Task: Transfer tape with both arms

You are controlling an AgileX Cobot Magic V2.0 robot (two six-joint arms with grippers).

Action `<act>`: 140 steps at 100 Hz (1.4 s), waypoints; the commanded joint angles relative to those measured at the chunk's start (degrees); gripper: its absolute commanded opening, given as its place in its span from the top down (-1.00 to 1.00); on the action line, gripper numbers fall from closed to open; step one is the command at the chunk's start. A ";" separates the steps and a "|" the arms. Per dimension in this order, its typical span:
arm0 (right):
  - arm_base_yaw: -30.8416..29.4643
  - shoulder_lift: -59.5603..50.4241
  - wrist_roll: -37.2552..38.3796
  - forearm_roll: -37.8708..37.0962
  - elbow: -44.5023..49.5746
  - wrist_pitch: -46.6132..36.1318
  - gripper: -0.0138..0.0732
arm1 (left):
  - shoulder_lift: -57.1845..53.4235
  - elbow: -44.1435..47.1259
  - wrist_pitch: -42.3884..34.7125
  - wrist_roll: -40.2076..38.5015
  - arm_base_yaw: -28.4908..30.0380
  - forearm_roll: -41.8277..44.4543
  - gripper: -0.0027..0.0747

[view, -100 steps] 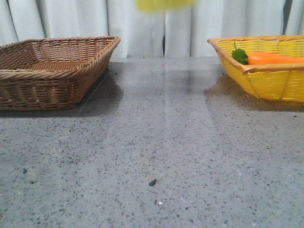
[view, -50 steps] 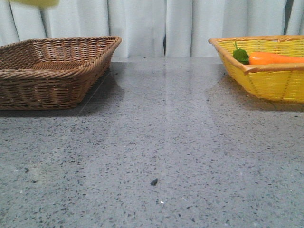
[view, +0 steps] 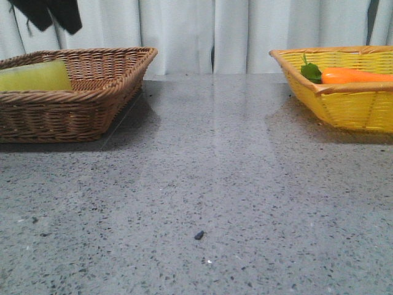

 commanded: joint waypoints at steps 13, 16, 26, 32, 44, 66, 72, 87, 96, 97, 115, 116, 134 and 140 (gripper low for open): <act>0.09 0.24 -6.17 -3.14 0.96 -0.53 0.84 | -16.75 2.98 -13.33 -3.17 -2.23 -4.67 0.15; 0.09 -0.64 -8.03 -3.14 1.99 -1.34 0.84 | -19.52 5.80 -16.28 -3.17 -3.54 -4.67 0.20; 0.09 -5.75 -12.78 -3.14 7.75 -5.97 0.84 | -29.85 16.27 -25.46 -3.17 -7.57 -3.88 0.37; 0.09 -9.22 -13.50 -3.68 11.55 -9.33 0.84 | -36.42 24.15 -29.21 -3.17 -9.48 -3.33 0.49; 0.09 -16.24 -13.50 -4.72 18.92 -15.81 0.84 | -47.49 39.10 -34.42 -3.17 -10.91 -3.19 0.75; 0.09 -22.43 -13.50 -5.01 25.44 -18.71 0.84 | -65.15 59.71 -45.93 -3.17 -10.91 -1.90 0.98; 0.09 -22.52 -13.50 -5.12 25.62 -17.13 0.84 | -69.52 63.27 -47.60 -3.17 -10.91 -1.90 0.99; 0.09 -22.52 -13.50 -5.12 25.90 -14.17 0.84 | -76.69 67.96 -45.66 -3.17 -10.91 -1.90 0.99; 0.09 -22.52 -13.50 -5.12 25.90 -14.14 0.84 | -78.48 69.22 -43.12 -3.17 -10.91 -1.90 0.99; 0.09 -22.52 -13.50 -5.12 25.90 -14.14 0.84 | -78.65 69.24 -43.00 -3.17 -10.91 -1.90 0.98; 0.09 -22.52 -13.50 -5.12 25.90 -14.14 0.84 | -78.77 70.31 -42.86 -3.17 -10.91 -2.34 0.99; 0.09 -22.52 -13.50 -5.12 25.90 -14.14 0.84 | -78.77 70.31 -42.86 -3.17 -10.91 -2.34 0.99; 0.09 -22.52 -13.50 -5.12 25.90 -14.14 0.84 | -78.77 70.31 -42.95 -3.17 -10.91 -2.49 0.98; 0.09 -22.52 -13.50 -5.12 25.90 -14.14 0.84 | -78.77 70.31 -42.95 -3.17 -10.91 -2.49 0.99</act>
